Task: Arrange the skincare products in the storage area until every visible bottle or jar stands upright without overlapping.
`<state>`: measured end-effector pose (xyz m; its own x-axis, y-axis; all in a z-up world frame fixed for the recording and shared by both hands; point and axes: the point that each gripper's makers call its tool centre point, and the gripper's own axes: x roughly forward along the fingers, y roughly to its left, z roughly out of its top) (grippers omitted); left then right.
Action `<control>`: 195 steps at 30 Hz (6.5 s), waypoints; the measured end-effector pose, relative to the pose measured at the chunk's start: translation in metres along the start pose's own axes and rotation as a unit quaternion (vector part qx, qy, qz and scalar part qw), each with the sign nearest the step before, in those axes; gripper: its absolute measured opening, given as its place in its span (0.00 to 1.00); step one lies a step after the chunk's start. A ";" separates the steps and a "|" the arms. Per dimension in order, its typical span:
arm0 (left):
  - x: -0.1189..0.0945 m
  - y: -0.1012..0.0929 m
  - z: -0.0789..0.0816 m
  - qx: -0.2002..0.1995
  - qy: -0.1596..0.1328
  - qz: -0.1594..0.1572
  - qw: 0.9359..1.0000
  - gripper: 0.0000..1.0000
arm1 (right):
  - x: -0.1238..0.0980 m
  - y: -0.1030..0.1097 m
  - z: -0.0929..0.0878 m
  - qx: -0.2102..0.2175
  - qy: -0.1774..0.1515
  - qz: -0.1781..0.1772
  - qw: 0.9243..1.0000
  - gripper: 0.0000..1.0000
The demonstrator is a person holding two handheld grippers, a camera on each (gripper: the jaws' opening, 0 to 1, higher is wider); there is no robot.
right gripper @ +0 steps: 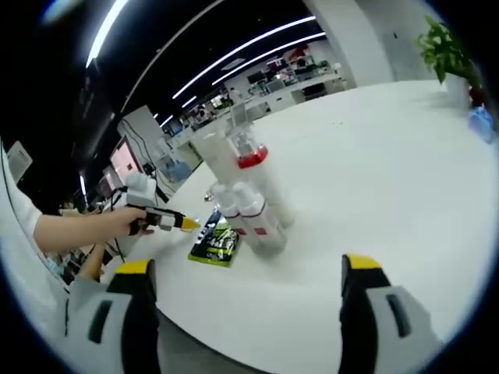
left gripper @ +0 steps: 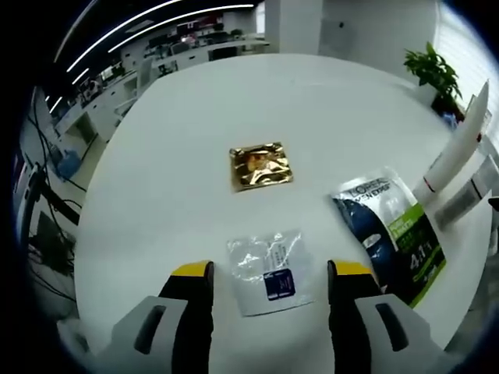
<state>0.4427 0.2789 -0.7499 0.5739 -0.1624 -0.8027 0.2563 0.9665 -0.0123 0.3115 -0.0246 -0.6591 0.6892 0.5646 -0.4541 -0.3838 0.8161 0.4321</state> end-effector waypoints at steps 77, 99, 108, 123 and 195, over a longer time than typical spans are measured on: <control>-0.047 -0.064 -0.034 0.512 0.124 -0.243 0.814 0.37 | -0.010 -0.001 0.004 -0.002 -0.014 -0.007 1.000 0.99; -0.035 -0.075 -0.046 0.512 0.109 -0.265 0.809 0.37 | -0.008 -0.003 0.001 0.002 -0.006 -0.010 1.000 0.99; -0.035 -0.076 -0.045 0.521 0.099 -0.274 0.803 0.39 | -0.007 -0.002 0.002 0.000 -0.006 -0.008 1.000 0.99; -0.035 -0.071 -0.039 0.503 0.086 -0.262 0.819 0.43 | -0.010 0.000 0.006 -0.004 -0.010 -0.007 1.000 0.99; -0.158 -0.064 -0.055 -0.029 -0.109 -0.164 0.980 0.97 | -0.040 0.030 0.014 -0.056 -0.020 0.030 0.998 0.99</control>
<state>0.2929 0.2536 -0.6545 0.6224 -0.4987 -0.6033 0.4144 0.8638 -0.2865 0.2808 -0.0242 -0.6171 0.6855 0.6098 -0.3977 -0.4907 0.7906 0.3663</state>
